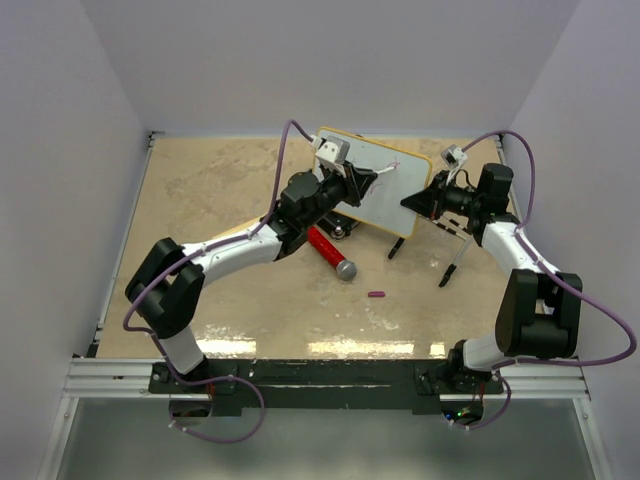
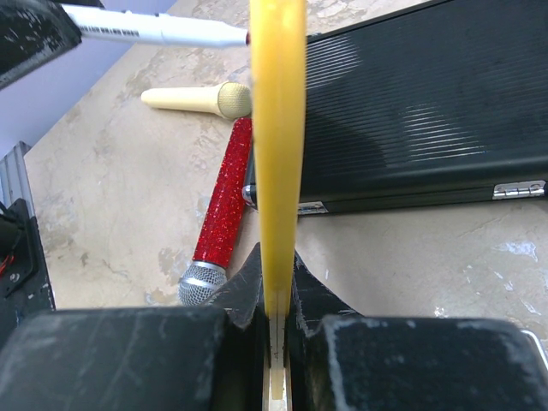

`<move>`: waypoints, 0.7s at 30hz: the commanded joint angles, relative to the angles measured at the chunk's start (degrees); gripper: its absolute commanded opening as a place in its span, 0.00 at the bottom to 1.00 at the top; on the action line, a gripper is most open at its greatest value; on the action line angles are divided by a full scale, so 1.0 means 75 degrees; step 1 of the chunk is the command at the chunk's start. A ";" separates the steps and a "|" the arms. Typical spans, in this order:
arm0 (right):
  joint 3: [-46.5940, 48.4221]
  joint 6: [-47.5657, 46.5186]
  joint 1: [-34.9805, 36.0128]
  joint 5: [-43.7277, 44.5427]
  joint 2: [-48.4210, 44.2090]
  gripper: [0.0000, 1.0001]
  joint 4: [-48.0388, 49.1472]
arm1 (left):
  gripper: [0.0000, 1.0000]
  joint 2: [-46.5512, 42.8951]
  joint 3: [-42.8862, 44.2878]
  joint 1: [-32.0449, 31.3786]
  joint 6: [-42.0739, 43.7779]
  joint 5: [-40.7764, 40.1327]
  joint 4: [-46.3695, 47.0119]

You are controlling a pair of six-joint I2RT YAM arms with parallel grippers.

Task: Write a sentence on the whiteboard
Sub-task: Write with the whiteboard marker without the cap on the whiteboard.

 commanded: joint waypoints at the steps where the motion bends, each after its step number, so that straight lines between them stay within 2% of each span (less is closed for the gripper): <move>1: 0.0138 -0.0325 0.0056 0.0052 -0.0247 0.00 -0.0019 | 0.00 -0.0172 -0.0214 -0.0007 -0.0037 -0.0055 -0.0078; 12: 0.0126 -0.0336 0.0056 0.0052 -0.0270 0.00 -0.0007 | 0.00 -0.0278 -0.0460 -0.0053 -0.0108 0.0027 0.0003; 21: 0.0126 -0.0336 0.0056 0.0076 -0.0259 0.00 0.0004 | 0.00 -0.0172 0.0032 -0.0053 -0.0143 0.0391 0.0004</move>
